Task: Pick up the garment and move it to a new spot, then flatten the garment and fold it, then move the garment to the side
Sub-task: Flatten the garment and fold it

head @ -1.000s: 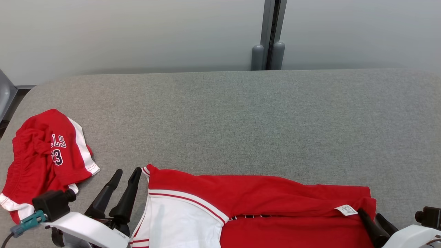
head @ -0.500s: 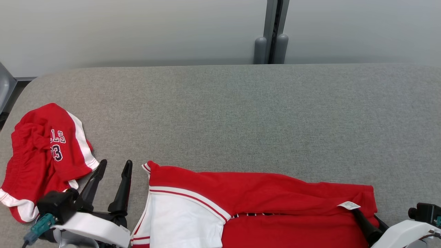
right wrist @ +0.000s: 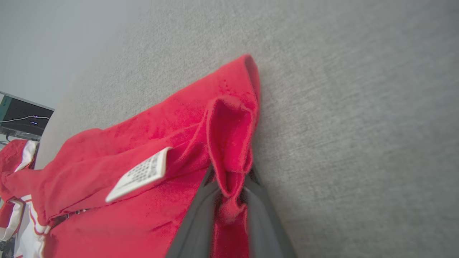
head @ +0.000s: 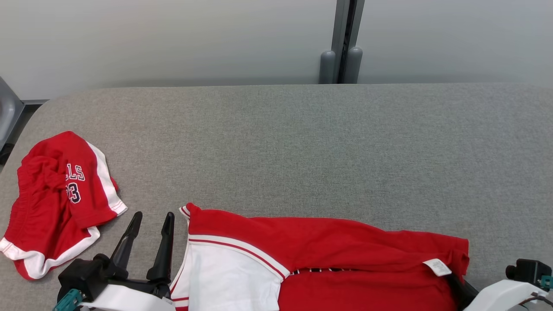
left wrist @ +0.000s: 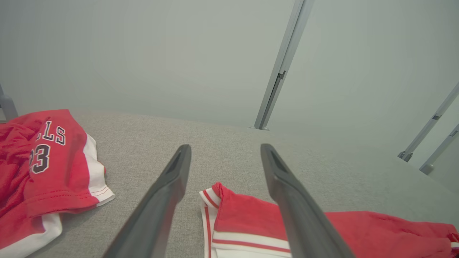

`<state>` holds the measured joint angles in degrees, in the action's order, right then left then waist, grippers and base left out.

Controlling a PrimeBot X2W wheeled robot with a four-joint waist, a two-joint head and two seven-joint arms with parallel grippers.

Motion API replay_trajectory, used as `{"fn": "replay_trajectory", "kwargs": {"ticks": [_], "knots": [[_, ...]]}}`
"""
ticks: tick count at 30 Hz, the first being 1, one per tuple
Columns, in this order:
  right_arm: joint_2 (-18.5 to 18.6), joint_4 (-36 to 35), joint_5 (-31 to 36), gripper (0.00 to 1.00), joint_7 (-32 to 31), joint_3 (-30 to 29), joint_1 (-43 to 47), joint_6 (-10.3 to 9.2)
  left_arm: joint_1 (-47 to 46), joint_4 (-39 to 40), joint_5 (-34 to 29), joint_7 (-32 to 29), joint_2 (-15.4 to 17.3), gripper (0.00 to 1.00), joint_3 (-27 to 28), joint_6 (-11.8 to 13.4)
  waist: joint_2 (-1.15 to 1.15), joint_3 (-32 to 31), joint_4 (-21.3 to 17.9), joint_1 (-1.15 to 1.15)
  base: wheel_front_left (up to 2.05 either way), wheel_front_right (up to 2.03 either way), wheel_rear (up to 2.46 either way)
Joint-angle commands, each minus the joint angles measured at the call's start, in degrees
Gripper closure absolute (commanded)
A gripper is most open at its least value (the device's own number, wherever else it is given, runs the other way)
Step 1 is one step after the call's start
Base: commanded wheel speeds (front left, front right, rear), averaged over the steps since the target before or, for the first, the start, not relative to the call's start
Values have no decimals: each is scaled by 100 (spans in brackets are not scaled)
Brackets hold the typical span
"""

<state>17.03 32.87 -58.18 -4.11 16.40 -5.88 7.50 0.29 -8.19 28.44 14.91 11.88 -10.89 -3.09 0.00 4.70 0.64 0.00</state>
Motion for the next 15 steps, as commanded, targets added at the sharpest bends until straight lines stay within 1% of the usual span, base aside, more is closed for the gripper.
{"fn": "replay_trajectory", "kwargs": {"ticks": [1,5,8,12,15], "knots": [[-84,26,-60,100,-104,141,80,-1,36,-56,-122,29,-67,0,123,-100,0,-1,-10,0,0,0,0],[-27,-135,-91,100,42,225,-27,0,18,-97,-308,29,-206,0,308,-236,0,0,-18,0,0,0,0],[12,-210,-103,100,156,233,-89,1,20,-98,-369,29,-277,0,382,-283,0,0,-20,0,0,0,0],[183,-346,-48,100,327,267,-294,1,50,-81,-500,29,-367,0,522,-347,0,21,-65,0,0,0,0],[339,-350,-54,100,370,263,-525,1,41,-92,-582,29,-431,0,521,-389,0,37,-91,0,0,0,0]]}}
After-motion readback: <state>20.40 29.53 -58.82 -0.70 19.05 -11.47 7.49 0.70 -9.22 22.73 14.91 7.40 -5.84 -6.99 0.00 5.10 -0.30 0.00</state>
